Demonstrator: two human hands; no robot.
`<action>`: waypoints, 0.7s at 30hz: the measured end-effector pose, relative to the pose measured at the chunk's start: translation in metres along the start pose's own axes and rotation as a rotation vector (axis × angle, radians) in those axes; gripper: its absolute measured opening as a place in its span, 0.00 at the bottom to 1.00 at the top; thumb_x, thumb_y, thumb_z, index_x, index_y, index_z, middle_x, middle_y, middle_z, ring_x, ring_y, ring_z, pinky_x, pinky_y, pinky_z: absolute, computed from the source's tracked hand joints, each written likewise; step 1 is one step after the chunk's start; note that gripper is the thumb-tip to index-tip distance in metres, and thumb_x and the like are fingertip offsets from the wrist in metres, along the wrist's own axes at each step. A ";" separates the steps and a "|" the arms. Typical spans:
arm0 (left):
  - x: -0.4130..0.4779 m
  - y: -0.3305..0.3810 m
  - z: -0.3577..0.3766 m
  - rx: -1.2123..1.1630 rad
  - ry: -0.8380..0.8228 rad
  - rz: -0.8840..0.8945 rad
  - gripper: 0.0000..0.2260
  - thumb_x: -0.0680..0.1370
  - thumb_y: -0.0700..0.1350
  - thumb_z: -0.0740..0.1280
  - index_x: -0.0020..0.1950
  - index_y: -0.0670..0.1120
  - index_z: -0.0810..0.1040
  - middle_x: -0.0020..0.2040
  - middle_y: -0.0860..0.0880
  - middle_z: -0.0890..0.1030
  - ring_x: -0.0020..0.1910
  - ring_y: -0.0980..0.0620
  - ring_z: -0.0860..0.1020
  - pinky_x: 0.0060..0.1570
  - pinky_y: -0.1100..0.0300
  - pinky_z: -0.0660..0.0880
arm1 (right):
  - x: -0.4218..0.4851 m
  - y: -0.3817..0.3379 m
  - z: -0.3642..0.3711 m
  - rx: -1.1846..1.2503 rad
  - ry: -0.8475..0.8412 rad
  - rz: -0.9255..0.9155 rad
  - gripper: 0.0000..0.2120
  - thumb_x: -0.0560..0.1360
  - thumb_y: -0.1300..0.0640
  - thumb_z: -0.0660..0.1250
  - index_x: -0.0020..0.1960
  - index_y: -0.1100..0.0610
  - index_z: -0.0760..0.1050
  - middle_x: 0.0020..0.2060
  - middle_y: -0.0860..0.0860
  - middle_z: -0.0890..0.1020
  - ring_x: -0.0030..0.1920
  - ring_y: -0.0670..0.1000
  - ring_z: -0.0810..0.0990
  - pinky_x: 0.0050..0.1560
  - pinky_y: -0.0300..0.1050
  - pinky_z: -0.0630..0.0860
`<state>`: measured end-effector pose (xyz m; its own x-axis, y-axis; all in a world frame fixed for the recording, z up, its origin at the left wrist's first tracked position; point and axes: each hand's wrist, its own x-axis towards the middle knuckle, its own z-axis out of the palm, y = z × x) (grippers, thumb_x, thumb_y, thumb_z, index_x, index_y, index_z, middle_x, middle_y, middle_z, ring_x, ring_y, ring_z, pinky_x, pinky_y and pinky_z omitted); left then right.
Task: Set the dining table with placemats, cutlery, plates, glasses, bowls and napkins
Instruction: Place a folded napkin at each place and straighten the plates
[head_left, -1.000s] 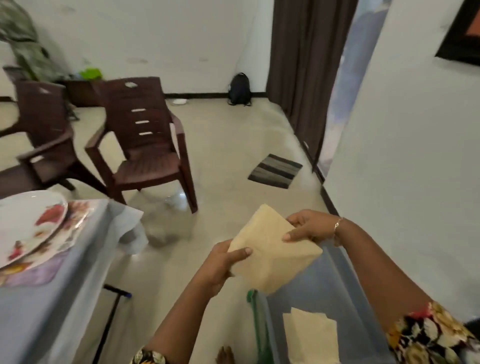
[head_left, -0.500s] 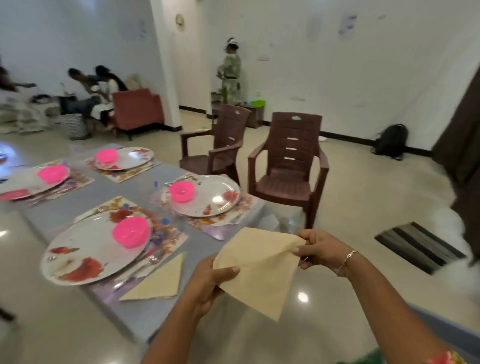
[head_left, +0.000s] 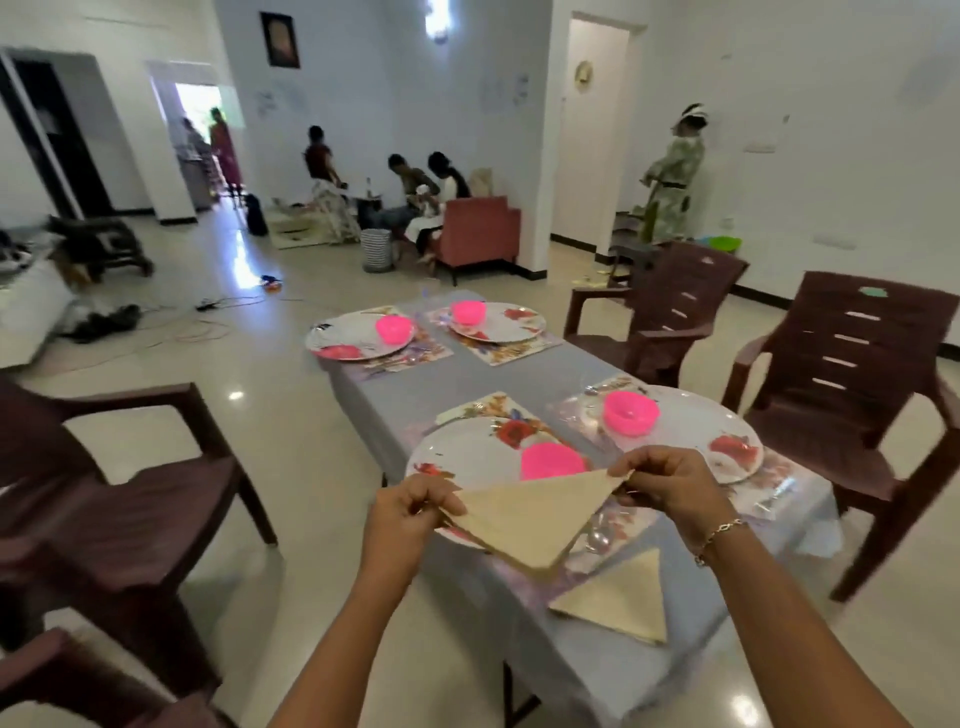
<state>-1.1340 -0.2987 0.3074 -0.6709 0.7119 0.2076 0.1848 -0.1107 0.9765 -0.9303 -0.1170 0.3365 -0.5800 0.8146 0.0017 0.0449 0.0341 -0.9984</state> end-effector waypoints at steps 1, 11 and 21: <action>0.005 -0.003 -0.012 0.019 0.029 0.022 0.25 0.66 0.20 0.61 0.27 0.49 0.81 0.34 0.54 0.82 0.40 0.56 0.80 0.43 0.61 0.78 | 0.006 0.000 0.014 -0.002 -0.009 -0.005 0.14 0.72 0.78 0.58 0.38 0.65 0.78 0.27 0.51 0.82 0.27 0.46 0.80 0.31 0.35 0.78; 0.060 -0.035 -0.095 0.092 0.234 0.033 0.17 0.70 0.24 0.62 0.37 0.45 0.79 0.35 0.49 0.81 0.39 0.50 0.80 0.41 0.60 0.79 | 0.098 -0.003 0.137 0.077 -0.086 -0.066 0.11 0.69 0.76 0.65 0.42 0.62 0.77 0.34 0.55 0.81 0.36 0.51 0.80 0.35 0.39 0.80; 0.183 -0.066 -0.125 0.282 0.421 -0.129 0.13 0.75 0.29 0.61 0.42 0.48 0.76 0.45 0.49 0.79 0.44 0.53 0.77 0.40 0.69 0.72 | 0.224 -0.015 0.222 -0.158 0.018 -0.296 0.12 0.70 0.71 0.67 0.40 0.55 0.79 0.36 0.50 0.81 0.39 0.47 0.79 0.42 0.38 0.77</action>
<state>-1.3588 -0.2482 0.2886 -0.9210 0.3605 0.1480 0.2286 0.1922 0.9544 -1.2419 -0.0635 0.3398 -0.5722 0.7660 0.2930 0.0028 0.3591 -0.9333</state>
